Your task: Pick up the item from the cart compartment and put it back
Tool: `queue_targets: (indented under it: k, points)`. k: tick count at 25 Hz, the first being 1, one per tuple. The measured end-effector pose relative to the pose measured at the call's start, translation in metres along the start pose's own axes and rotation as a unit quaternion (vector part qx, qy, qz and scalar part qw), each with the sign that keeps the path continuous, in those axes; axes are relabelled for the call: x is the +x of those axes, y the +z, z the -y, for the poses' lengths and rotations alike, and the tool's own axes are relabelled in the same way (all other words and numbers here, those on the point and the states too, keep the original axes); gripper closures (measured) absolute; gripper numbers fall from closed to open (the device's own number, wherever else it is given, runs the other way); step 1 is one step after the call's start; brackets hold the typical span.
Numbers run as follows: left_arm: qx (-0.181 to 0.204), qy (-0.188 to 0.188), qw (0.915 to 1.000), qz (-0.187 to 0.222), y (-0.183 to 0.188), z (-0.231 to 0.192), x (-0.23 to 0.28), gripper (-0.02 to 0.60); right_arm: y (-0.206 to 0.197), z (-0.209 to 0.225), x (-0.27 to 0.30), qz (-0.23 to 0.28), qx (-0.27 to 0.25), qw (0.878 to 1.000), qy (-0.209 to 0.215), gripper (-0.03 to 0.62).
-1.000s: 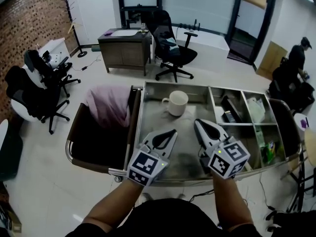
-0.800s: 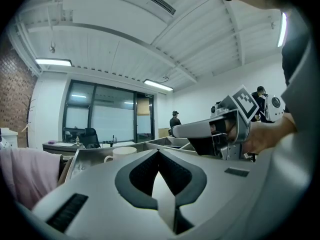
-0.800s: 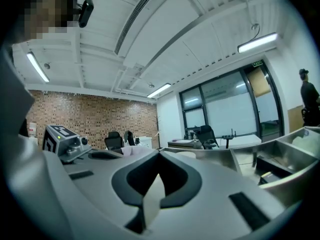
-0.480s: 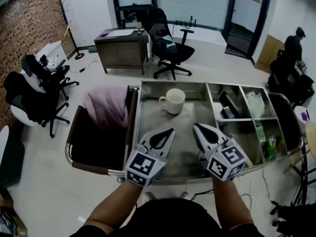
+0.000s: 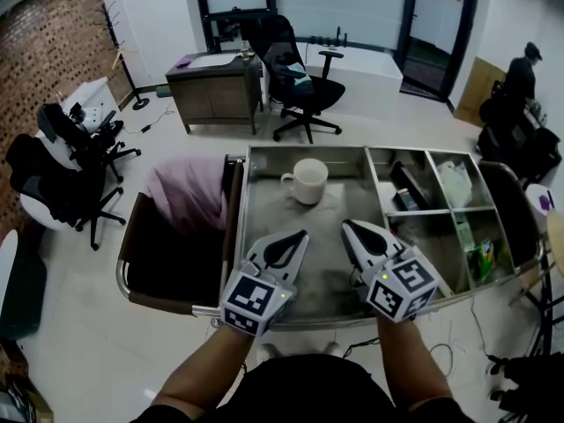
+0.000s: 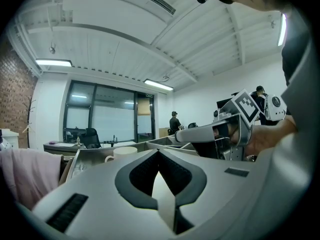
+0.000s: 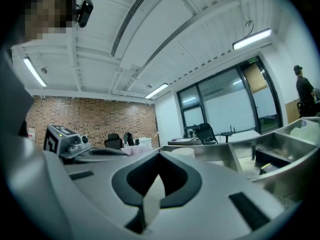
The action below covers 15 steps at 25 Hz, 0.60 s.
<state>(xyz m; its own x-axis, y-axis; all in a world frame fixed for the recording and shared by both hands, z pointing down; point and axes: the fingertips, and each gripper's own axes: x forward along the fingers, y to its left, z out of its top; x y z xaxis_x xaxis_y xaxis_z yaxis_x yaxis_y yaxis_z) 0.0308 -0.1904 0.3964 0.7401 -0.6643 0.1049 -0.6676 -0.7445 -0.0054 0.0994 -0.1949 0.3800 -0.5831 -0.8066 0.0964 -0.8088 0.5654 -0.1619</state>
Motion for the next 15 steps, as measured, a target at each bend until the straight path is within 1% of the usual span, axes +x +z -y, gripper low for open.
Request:
queue_targets:
  k: [15]
  points:
    - [0.001,0.0,1.0,0.0,-0.0004,-0.0004,0.0005,0.581,-0.0009,0.0012,0.0009,-0.001,0.001,1.0,-0.002,0.582]
